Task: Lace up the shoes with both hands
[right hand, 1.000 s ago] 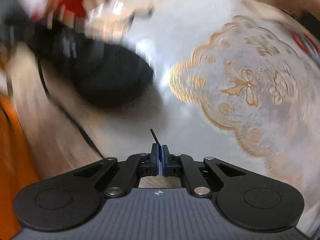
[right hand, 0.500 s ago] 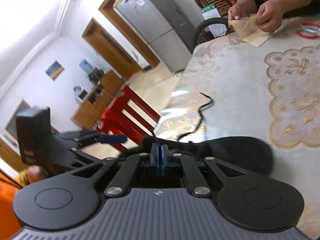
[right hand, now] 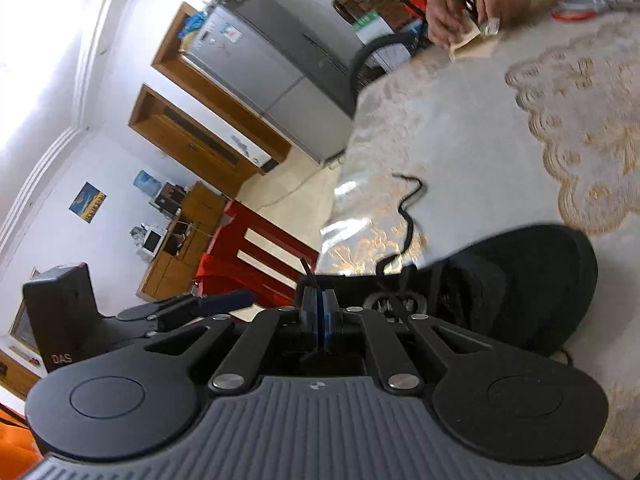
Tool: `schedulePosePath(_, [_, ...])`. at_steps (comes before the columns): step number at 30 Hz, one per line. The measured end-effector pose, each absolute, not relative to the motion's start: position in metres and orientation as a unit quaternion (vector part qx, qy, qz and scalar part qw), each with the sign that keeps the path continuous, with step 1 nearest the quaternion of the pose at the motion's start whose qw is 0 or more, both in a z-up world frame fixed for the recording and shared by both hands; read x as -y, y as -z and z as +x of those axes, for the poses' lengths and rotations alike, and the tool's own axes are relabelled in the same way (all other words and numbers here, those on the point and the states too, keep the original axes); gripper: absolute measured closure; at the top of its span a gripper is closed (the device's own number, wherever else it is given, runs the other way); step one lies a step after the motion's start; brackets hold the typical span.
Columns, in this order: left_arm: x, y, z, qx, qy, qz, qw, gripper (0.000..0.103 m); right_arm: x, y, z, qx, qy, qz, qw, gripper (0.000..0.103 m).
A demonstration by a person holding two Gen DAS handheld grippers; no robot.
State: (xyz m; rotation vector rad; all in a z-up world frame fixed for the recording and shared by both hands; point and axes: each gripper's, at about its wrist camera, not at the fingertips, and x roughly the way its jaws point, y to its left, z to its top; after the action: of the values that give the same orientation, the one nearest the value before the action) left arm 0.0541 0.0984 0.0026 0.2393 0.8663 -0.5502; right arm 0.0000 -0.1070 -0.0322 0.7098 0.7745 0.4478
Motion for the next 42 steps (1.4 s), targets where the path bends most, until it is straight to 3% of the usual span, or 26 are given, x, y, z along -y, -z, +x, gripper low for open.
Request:
schedulePosePath(12, [-0.097,-0.023,0.063,-0.362,0.352,0.12,0.854,0.016,0.113,0.05,-0.001,-0.4,-0.187,0.358,0.823,0.099])
schedulePosePath(29, [-0.084,0.0,0.082,-0.412,0.364,0.144,0.823,0.016,0.117,0.054,0.009,-0.43,-0.207,0.338,0.811,0.099])
schedulePosePath(42, [-0.081,0.008,0.081,-0.431,0.362,0.152,0.813,0.016,0.129,0.066,0.0,-0.412,-0.187,0.434,0.779,0.099])
